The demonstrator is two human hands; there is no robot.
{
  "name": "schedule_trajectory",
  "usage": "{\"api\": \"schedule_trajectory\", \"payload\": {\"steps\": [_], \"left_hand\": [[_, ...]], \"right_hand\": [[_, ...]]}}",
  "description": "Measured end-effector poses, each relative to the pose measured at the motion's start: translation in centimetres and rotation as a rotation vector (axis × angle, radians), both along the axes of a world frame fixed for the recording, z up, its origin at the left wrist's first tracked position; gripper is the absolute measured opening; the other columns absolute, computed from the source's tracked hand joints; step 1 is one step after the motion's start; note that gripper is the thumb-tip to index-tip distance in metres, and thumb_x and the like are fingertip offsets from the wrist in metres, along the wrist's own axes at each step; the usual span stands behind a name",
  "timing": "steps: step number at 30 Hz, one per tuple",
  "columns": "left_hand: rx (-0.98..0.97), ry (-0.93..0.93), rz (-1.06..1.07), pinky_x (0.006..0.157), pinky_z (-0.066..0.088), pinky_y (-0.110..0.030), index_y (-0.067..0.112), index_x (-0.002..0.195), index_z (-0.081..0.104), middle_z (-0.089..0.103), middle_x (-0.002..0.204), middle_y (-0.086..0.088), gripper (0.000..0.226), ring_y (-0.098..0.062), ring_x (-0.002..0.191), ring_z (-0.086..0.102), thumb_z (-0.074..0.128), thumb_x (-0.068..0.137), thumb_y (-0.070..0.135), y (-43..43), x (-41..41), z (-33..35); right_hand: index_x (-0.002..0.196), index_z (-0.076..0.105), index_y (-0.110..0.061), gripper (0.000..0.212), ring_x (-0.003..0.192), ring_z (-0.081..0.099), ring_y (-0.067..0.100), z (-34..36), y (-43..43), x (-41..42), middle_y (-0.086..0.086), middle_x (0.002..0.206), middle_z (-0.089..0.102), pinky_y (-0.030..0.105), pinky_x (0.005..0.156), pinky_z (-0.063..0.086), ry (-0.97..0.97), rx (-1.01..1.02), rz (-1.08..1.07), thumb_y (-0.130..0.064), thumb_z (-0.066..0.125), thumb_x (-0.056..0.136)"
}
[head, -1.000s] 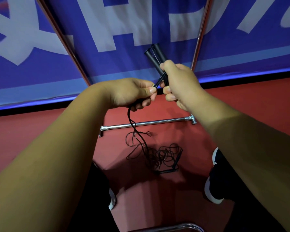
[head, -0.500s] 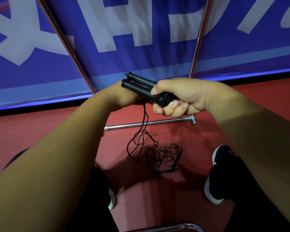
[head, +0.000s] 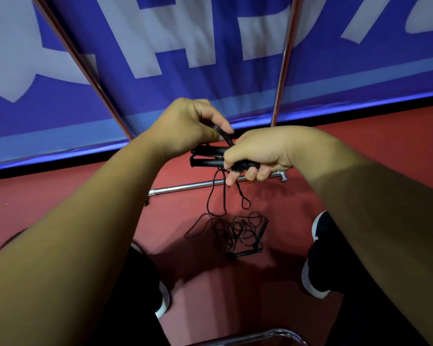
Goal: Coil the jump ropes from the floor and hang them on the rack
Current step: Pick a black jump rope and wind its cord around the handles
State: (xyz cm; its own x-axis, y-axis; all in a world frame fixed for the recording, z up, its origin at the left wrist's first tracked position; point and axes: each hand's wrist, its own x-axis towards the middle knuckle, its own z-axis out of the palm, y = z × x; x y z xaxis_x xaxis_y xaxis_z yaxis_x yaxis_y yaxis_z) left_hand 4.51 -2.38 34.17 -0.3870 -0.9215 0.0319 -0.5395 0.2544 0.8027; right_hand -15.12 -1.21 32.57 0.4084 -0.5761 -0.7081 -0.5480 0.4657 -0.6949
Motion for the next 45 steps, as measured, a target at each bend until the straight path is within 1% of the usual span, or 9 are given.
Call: {"api": "schedule_trajectory", "payload": {"steps": [8, 17, 20, 24, 28, 31, 34, 42, 45], "left_hand": [[-0.174, -0.491, -0.118, 0.077, 0.049, -0.026, 0.033, 0.118, 0.071, 0.069, 0.097, 0.014, 0.032, -0.009, 0.083, 0.061, 0.072, 0.089, 0.020, 0.0, 0.2, 0.7], [-0.141, -0.692, -0.048, 0.077, 0.047, -0.031, 0.027, 0.113, 0.073, 0.065, 0.098, 0.007, 0.029, -0.019, 0.090, 0.055, 0.064, 0.089, 0.013, -0.3, 0.5, -1.1], [-0.084, -0.740, -0.049, 0.080, 0.052, -0.036, 0.022, 0.106, 0.073, 0.069, 0.096, 0.001, 0.018, -0.026, 0.095, 0.062, 0.062, 0.093, 0.019, 0.3, 0.0, -0.5], [0.302, -0.544, -0.077, 0.054, 0.056, -0.031, 0.004, 0.095, 0.065, 0.078, 0.080, -0.009, 0.014, -0.022, 0.065, 0.072, 0.052, 0.096, 0.007, 1.4, -0.8, 0.5], [0.660, -0.313, -0.103, 0.081, 0.065, -0.043, -0.001, 0.106, 0.053, 0.079, 0.092, -0.019, 0.011, -0.030, 0.089, 0.079, 0.050, 0.099, -0.009, 2.1, -0.6, 0.5], [0.670, -0.246, -0.135, 0.070, 0.062, -0.031, 0.004, 0.112, 0.054, 0.079, 0.100, -0.018, 0.012, -0.020, 0.083, 0.077, 0.061, 0.102, 0.002, 2.0, 0.0, 0.3], [0.672, -0.198, -0.188, 0.080, 0.057, -0.029, 0.011, 0.126, 0.060, 0.078, 0.108, -0.012, 0.020, -0.011, 0.089, 0.072, 0.055, 0.109, 0.019, 1.6, 0.9, 0.4], [0.606, -0.114, -0.133, 0.091, 0.063, -0.047, 0.000, 0.108, 0.070, 0.075, 0.093, -0.016, 0.022, -0.037, 0.104, 0.074, 0.073, 0.095, 0.018, 1.3, 1.0, 0.4], [0.568, -0.054, -0.106, 0.099, 0.058, -0.049, -0.003, 0.111, 0.070, 0.073, 0.095, -0.021, 0.046, -0.033, 0.108, 0.074, 0.072, 0.091, 0.037, 1.2, 0.9, 0.5]], "right_hand": [[0.097, 0.059, -0.012, 0.007, 0.047, 0.040, 0.015, -1.1, -0.8, -0.2, 0.008, 0.079, 0.068, 0.021, 0.041, 0.033, 0.189, -0.289, -0.025, -0.014, 0.063, 0.091], [0.089, 0.066, -0.014, 0.002, 0.038, 0.041, 0.015, -1.0, -0.3, 0.4, -0.008, 0.046, 0.060, 0.023, 0.042, 0.041, 0.307, -0.377, 0.147, -0.014, 0.065, 0.091], [0.086, 0.065, -0.015, 0.005, 0.041, 0.045, 0.017, -1.1, -0.3, 0.5, -0.005, 0.055, 0.065, 0.024, 0.043, 0.043, 0.314, -0.381, 0.122, -0.016, 0.065, 0.091], [0.095, 0.070, -0.006, 0.020, 0.052, 0.054, 0.025, -1.7, -1.1, 0.6, 0.014, 0.080, 0.078, 0.031, 0.052, 0.050, 0.288, -0.408, -0.018, -0.024, 0.066, 0.088], [0.088, 0.065, -0.009, 0.010, 0.048, 0.047, 0.020, -1.8, -1.3, 0.8, 0.013, 0.072, 0.064, 0.026, 0.045, 0.041, 0.174, -0.408, -0.156, -0.018, 0.065, 0.087], [0.100, 0.062, -0.014, 0.009, 0.051, 0.037, 0.014, -2.1, -1.3, 0.8, 0.009, 0.082, 0.058, 0.022, 0.044, 0.029, 0.004, -0.276, -0.258, -0.010, 0.062, 0.092], [0.107, 0.065, -0.019, 0.016, 0.052, 0.040, 0.012, -2.3, -1.7, 0.5, 0.007, 0.085, 0.057, 0.025, 0.047, 0.036, -0.041, -0.235, -0.262, -0.012, 0.067, 0.092], [0.091, 0.070, -0.019, 0.012, 0.059, 0.054, 0.011, -1.5, -2.0, 0.3, 0.001, 0.075, 0.061, 0.032, 0.061, 0.060, -0.172, -0.059, -0.343, -0.012, 0.063, 0.096], [0.091, 0.070, -0.021, 0.010, 0.059, 0.052, 0.009, -1.1, -1.8, 0.2, -0.001, 0.078, 0.060, 0.027, 0.052, 0.056, -0.204, -0.008, -0.344, -0.016, 0.062, 0.095]]}}
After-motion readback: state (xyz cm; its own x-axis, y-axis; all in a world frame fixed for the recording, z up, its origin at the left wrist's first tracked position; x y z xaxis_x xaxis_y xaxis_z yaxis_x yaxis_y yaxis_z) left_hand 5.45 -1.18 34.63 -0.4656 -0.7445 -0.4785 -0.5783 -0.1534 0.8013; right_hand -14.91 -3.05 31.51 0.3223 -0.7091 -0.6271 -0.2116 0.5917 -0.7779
